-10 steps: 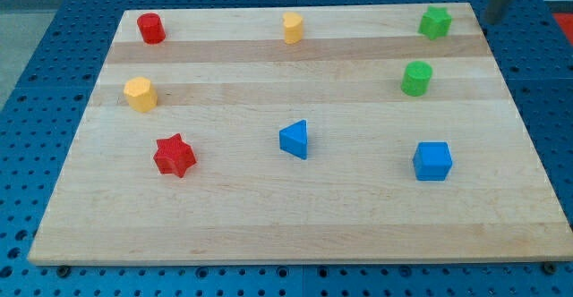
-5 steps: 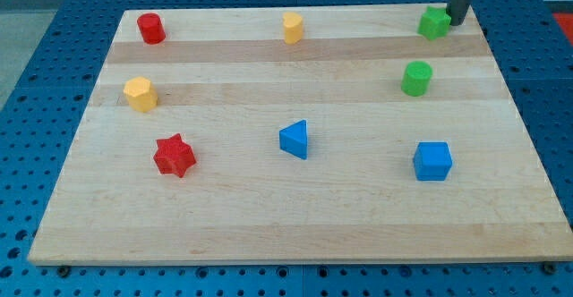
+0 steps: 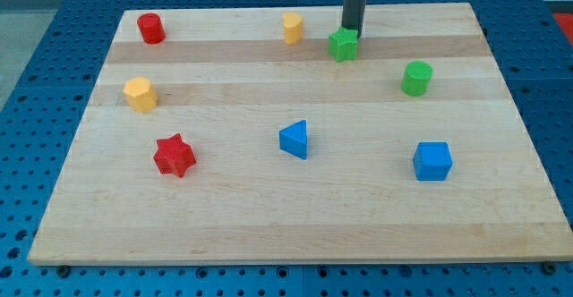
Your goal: Slide the green star below the yellow heart
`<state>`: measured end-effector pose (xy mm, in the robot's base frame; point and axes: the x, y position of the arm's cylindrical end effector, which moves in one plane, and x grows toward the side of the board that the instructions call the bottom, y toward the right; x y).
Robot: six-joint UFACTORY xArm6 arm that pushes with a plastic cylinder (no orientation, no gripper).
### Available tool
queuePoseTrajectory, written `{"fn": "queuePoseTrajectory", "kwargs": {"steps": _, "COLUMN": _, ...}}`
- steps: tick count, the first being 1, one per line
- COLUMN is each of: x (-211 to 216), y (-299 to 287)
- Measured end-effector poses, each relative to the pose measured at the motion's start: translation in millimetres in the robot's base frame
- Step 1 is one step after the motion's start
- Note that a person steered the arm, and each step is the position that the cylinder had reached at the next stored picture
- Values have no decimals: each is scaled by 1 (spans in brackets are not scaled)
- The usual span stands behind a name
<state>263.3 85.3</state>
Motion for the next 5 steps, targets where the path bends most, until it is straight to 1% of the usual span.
{"fn": "queuePoseTrajectory", "kwargs": {"steps": 1, "x": 0, "y": 23}}
{"fn": "queuePoseTrajectory", "kwargs": {"steps": 2, "x": 0, "y": 25}}
{"fn": "queuePoseTrajectory", "kwargs": {"steps": 3, "x": 23, "y": 25}}
{"fn": "queuePoseTrajectory", "kwargs": {"steps": 5, "x": 23, "y": -3}}
